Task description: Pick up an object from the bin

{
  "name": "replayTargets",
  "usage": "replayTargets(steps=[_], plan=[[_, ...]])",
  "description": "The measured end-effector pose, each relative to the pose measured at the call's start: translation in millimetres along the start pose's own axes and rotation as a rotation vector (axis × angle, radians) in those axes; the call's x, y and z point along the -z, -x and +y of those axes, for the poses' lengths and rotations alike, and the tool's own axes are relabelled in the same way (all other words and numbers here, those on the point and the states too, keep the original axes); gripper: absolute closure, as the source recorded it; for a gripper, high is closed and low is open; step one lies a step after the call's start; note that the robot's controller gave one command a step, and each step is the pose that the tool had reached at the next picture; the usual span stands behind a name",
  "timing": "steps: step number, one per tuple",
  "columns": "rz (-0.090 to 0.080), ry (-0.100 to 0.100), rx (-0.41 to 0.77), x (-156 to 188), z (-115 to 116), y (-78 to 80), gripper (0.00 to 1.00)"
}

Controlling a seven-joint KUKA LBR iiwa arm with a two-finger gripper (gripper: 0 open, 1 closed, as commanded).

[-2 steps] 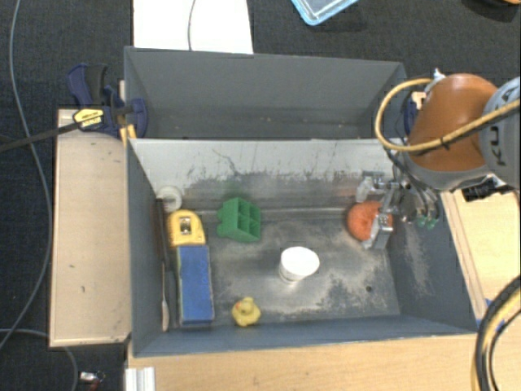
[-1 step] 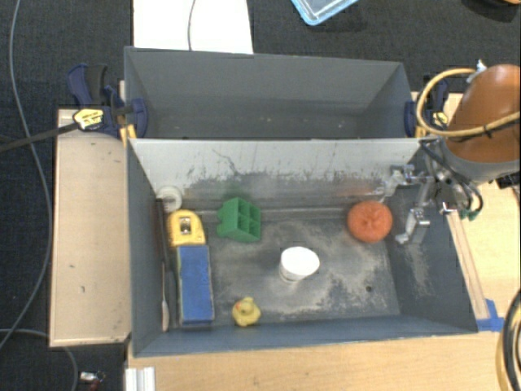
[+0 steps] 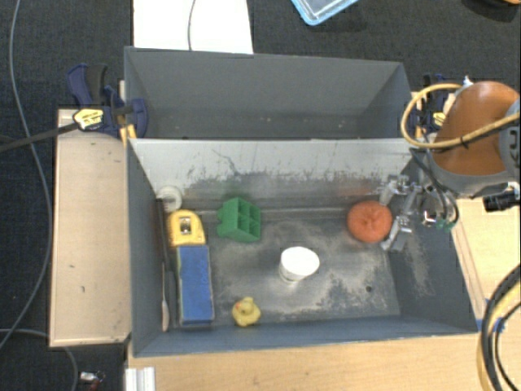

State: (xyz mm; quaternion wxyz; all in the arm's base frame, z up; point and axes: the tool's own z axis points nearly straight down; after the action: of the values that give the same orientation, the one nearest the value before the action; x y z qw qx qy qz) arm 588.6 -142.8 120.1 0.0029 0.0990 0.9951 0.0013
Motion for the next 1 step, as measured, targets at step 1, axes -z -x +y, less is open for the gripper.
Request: replayTargets(steps=[1], plan=[[-0.026, -0.002, -0.040, -49.7, -3.3, -0.7, 0.00]])
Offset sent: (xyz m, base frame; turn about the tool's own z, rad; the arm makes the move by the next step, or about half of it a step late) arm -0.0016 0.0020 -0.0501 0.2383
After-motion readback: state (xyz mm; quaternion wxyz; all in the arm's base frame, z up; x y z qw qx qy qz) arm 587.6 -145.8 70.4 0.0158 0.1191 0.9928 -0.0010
